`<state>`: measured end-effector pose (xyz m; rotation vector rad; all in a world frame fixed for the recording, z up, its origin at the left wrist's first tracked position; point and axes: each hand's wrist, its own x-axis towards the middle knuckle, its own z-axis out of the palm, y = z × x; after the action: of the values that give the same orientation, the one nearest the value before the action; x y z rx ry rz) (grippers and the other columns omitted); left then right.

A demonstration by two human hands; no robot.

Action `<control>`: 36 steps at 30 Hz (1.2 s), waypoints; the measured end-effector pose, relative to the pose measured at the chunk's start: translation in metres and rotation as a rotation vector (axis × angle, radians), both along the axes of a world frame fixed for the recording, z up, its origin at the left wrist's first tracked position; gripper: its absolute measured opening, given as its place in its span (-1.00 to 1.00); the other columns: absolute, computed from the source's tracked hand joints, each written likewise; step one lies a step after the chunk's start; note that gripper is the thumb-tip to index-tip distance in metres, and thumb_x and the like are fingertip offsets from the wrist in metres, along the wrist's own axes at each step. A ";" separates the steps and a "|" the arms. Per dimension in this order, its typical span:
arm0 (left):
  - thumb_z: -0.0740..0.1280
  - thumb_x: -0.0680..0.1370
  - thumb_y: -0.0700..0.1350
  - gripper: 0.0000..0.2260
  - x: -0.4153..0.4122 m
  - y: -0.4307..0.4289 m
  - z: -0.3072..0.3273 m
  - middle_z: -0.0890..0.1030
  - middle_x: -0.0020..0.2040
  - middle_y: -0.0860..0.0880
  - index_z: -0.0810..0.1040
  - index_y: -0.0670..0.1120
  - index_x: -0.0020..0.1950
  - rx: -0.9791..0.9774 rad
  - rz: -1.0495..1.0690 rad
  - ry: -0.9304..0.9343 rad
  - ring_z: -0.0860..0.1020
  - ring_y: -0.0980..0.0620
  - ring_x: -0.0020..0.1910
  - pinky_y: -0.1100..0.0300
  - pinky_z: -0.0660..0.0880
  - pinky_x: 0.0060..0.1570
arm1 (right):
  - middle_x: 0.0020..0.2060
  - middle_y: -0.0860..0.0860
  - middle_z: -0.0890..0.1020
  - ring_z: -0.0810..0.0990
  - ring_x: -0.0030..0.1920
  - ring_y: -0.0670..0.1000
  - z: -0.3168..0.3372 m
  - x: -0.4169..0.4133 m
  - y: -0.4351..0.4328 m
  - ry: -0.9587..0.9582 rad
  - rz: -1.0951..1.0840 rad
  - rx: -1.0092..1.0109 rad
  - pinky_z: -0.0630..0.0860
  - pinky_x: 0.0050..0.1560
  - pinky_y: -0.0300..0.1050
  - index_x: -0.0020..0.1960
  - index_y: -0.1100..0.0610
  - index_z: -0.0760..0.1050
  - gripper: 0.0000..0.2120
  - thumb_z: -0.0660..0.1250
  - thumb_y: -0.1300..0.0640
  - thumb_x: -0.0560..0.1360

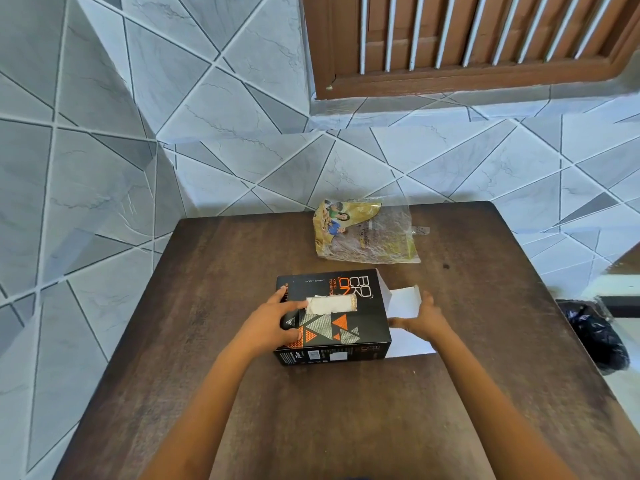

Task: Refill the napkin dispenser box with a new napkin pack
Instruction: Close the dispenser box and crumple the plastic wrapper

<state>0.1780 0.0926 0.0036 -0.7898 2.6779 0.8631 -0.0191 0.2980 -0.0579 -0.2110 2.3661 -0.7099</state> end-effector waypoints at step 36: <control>0.34 0.49 -0.02 -0.50 0.013 0.005 -0.019 0.32 0.42 -0.01 0.30 0.19 0.40 0.013 0.141 0.089 0.36 -0.04 0.34 -0.04 0.35 0.31 | -0.17 0.05 0.66 0.58 -0.16 -0.02 0.017 0.038 -0.013 0.153 -0.262 -0.556 0.54 -0.01 -0.04 -0.02 0.21 0.62 -0.84 0.32 0.26 0.43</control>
<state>0.1909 0.0980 -0.0158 -0.9695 2.7159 0.9694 0.0187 0.2851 -0.0413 -0.1953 2.3075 -1.5217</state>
